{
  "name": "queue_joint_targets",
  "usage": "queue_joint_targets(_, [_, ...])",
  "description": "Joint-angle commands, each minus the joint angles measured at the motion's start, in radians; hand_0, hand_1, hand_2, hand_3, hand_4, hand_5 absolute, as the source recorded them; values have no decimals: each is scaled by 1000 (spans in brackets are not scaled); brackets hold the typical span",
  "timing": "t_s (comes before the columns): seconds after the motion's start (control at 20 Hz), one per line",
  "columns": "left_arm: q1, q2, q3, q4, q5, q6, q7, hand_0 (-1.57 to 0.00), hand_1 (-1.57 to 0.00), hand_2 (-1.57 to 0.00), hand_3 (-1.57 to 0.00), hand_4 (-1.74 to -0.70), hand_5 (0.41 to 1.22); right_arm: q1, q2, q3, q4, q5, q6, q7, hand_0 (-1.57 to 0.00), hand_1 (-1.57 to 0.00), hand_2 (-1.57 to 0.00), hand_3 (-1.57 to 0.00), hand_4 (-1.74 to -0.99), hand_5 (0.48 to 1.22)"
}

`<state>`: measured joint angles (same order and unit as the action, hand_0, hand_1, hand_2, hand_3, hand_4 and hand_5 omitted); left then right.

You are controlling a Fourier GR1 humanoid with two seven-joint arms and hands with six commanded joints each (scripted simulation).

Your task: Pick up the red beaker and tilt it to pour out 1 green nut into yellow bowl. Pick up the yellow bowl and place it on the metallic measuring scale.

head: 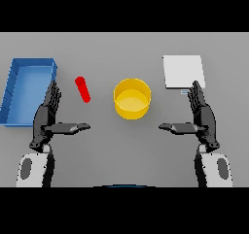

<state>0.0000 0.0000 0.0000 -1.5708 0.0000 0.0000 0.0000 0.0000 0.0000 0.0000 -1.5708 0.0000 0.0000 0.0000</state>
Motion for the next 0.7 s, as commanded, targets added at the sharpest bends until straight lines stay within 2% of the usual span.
queue_joint_targets(0.0, [4,-2,-2,-3,-1,1,-3,1,1,1,1,-1141,660,-1,1,1,0,0,-2,0,1,1,1,1,-1071,578])
queue_joint_targets(0.25, [39,-14,-24,-29,-14,3,-8,1,1,1,1,-1141,660,-5,9,5,7,3,-4,2,1,1,1,1,-1071,578])
queue_joint_targets(0.3, [88,7,-76,-89,-76,-3,-37,1,1,1,1,-1141,660,22,-31,50,-37,118,-39,-67,1,1,1,1,-1071,578])
queue_joint_targets(0.35, [137,30,-105,-159,-107,-12,-55,1,1,1,1,-1143,660,44,-51,84,-64,191,-56,-103,1,1,1,1,-1072,577])
queue_joint_targets(0.4, [169,39,-129,-201,-131,-14,-39,1,1,1,1,-1144,660,65,-62,109,-93,241,-68,-113,1,1,1,1,-1066,576])
queue_joint_targets(0.5, [180,49,-150,-244,-160,-14,15,1,1,1,1,-1138,660,85,-59,139,-109,296,-83,-96,1,1,1,1,-1071,581])
queue_joint_targets(0.65, [172,57,-157,-253,-162,-23,69,1,1,1,1,-1139,652,82,-68,132,-129,266,-57,-83,1,1,1,1,-1118,600])
